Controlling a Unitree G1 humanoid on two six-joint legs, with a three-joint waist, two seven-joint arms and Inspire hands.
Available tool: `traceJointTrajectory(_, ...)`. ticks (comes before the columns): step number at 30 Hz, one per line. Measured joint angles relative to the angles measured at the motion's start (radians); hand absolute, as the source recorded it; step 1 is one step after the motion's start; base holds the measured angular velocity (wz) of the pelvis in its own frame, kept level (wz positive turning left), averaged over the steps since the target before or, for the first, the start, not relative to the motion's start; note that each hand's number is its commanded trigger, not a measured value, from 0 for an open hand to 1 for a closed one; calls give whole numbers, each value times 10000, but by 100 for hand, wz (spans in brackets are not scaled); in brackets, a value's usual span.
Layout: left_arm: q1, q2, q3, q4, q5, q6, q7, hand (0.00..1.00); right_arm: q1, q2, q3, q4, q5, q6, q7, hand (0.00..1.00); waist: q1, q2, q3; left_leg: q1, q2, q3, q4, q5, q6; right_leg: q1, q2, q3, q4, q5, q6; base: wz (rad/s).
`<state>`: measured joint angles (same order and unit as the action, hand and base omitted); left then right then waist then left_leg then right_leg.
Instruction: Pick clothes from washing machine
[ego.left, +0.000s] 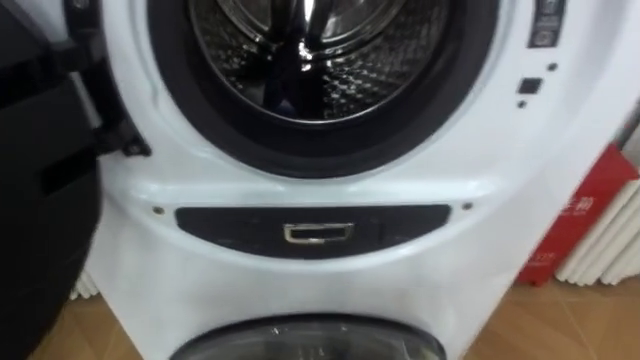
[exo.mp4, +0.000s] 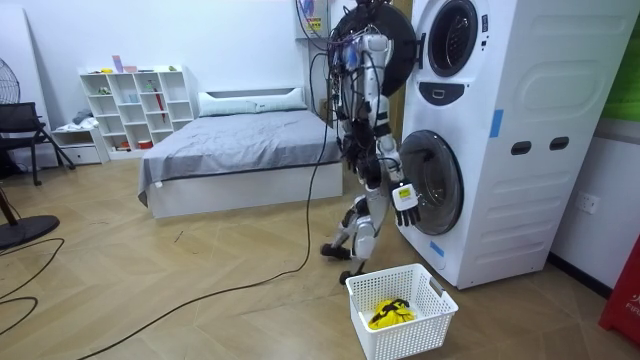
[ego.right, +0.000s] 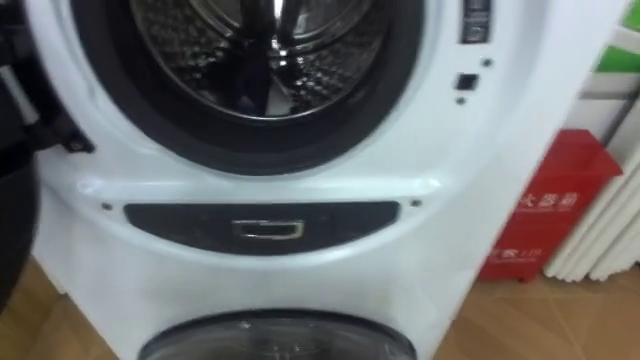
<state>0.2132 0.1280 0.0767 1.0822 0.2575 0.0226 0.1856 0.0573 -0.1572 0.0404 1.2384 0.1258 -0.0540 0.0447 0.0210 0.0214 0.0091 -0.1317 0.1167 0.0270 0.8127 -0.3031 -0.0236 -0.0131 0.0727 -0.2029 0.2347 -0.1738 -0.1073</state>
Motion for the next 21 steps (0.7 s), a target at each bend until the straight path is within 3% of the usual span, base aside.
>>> traceJointTrajectory(1, -186, 4, 10, 14, -81, 36, -162, 0, -126, -141, 40, 7, 21, -18, -62, 0, -212, 271, -22, 177, 306, -116, 1023, 2, -23, -95, 191, -245, 82, 8, -95, -31)
traceJointTrajectory(3, -883, 73, -20, 0, -141, 17, -246, 0, -154, -198, 7, -15, 81, 11, -262, 0, -574, 385, -10, 604, 489, -318, 1245, 185, -339, -488, 187, -640, 349, 19, -143, 14)
traceJointTrajectory(5, -1974, 59, -262, -65, -402, -116, -278, 0, -357, -206, -179, 23, 240, -13, -434, 0, -764, 454, 15, 1615, 564, -669, 203, 374, -687, -1290, 63, -936, 959, 37, -165, 21)
traceJointTrajectory(6, -2231, 57, -436, -78, -537, -193, -288, 0, -419, -207, -241, 22, 245, -10, -457, 0, -808, 488, 10, 1847, 633, -763, -230, 380, -698, -1507, 31, -1075, 1077, 63, -167, 26)
traceJointTrajectory(7, -2774, 39, -751, -52, -704, -328, -334, 0, -574, -185, -253, 10, 251, -4, -517, 0, -873, 616, -47, 2274, 772, -880, -1345, 356, -733, -1998, -50, -1268, 1359, 141, -154, 34)
traceJointTrajectory(8, -3157, 21, -1015, -78, -719, -408, -420, 0, -789, -147, -258, 21, 243, 37, -570, 0, -879, 585, -15, 2722, 887, -844, -2715, -377, -1074, -2414, -147, -1392, 1611, 319, -133, 33)
traceJointTrajectory(10, -3438, -17, -1447, -109, -688, -414, -469, 0, -995, -92, -289, 7, 219, 155, -562, 0, -919, 602, -13, 3126, 982, -550, -4548, -1060, -1072, -2912, -259, -1427, 1621, 794, -55, 34)
traceJointTrajectory(12, -3462, -38, -1891, -79, -669, -415, -493, 0, -1150, -63, -432, -113, 173, 272, -538, 0, -939, 613, -5, 3172, 761, -314, -5544, -1326, -747, -3238, -447, -1106, 1454, 1338, 276, 47)
traceJointTrajectory(13, -3369, -49, -2067, 26, -609, -390, -525, 0, -1090, -50, -513, -110, 181, 293, -498, 0, -934, 531, -13, 3055, 460, -328, -5672, -1338, -576, -3223, -564, -681, 1088, 1811, 571, 24)
traceJointTrajectory(14, -3006, -19, -2146, 128, -600, -387, -534, 0, -1013, -46, -526, -145, 242, 320, -417, 0, -839, 380, -34, 2894, 61, -313, -5563, -1155, -239, -3098, -771, -319, 538, 2398, 789, 11)
traceJointTrajectory(15, -2817, -6, -2165, 173, -599, -369, -562, 0, -971, -49, -519, -247, 243, 321, -410, 0, -769, 356, -28, 2803, -85, -295, -5534, -1098, -136, -3021, -872, -224, 237, 2709, 870, -9)
traceJointTrajectory(17, -2157, 120, -2175, 220, -703, -359, -613, 0, -728, -49, -230, -411, 504, 268, -360, 0, -752, 134, -23, 2527, -790, -46, -5391, -829, 417, -2738, -1425, 123, -749, 3684, 1215, 7)
traceJointTrajectory(18, -2042, 155, -2176, 225, -735, -360, -609, 0, -680, -47, -213, -404, 643, 261, -313, 0, -785, 94, -10, 2470, -909, 39, -5371, -794, 555, -2699, -1559, 124, -861, 3828, 1282, 28)
traceJointTrajectory(19, -1948, 217, -2160, 318, -907, -365, -600, 0, -648, -45, -225, -351, 842, 252, -228, 0, -858, 26, 34, 2374, -1056, 415, -5358, -707, 752, -2646, -1786, 137, -780, 3836, 1299, 34)
traceJointTrajectory(20, -1880, 219, -2104, 371, -920, -368, -578, 0, -664, -58, -264, -343, 891, 238, -167, 0, -942, 88, 50, 2290, -975, 849, -5384, -576, 755, -2627, -1820, 158, -142, 3326, 1333, 47)
traceJointTrajectory(21, -1859, 203, -2077, 375, -930, -377, -573, 0, -662, -60, -270, -343, 936, 208, -143, 0, -1018, 153, 56, 2281, -898, 1008, -5443, -461, 721, -2561, -1828, 143, 424, 2777, 1333, 74)
